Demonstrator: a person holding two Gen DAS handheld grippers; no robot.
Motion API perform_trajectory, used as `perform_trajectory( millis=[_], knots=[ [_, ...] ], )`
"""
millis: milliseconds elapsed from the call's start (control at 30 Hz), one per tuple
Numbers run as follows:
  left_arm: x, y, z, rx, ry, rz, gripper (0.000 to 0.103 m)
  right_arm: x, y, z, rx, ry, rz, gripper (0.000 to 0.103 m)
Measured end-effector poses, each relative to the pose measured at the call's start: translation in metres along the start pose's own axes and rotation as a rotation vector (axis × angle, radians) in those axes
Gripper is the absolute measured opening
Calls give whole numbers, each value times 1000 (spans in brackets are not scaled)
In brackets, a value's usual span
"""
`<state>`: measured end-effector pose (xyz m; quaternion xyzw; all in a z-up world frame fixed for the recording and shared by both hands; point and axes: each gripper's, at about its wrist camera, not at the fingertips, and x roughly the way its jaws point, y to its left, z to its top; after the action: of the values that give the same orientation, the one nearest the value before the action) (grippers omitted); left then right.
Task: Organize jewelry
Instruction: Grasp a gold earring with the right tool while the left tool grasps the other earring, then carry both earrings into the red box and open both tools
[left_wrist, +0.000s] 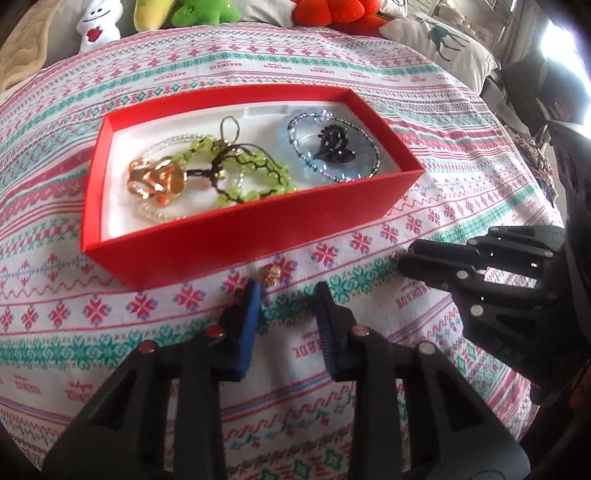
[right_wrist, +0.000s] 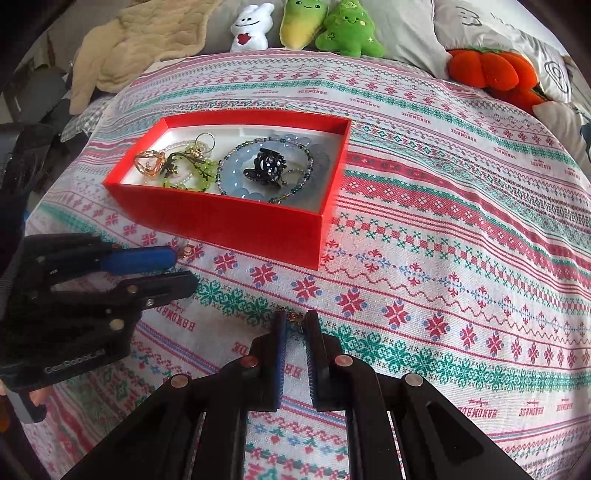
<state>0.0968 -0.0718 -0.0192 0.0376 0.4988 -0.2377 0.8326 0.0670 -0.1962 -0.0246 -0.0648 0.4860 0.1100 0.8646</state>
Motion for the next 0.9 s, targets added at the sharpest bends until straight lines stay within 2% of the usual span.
perform_trajectory(
  millis=[167,533,900],
  knots=[
    [8,0,5,-5,-3,47,11,0,-1,0,-5,7,6,10],
    [11,-5,7,14,-7,98,3,0,1,1,-1,13,4,10],
    [-17,-4,1,38,-44,98,2,-9,-4,8,11,-12,15,10]
  ],
)
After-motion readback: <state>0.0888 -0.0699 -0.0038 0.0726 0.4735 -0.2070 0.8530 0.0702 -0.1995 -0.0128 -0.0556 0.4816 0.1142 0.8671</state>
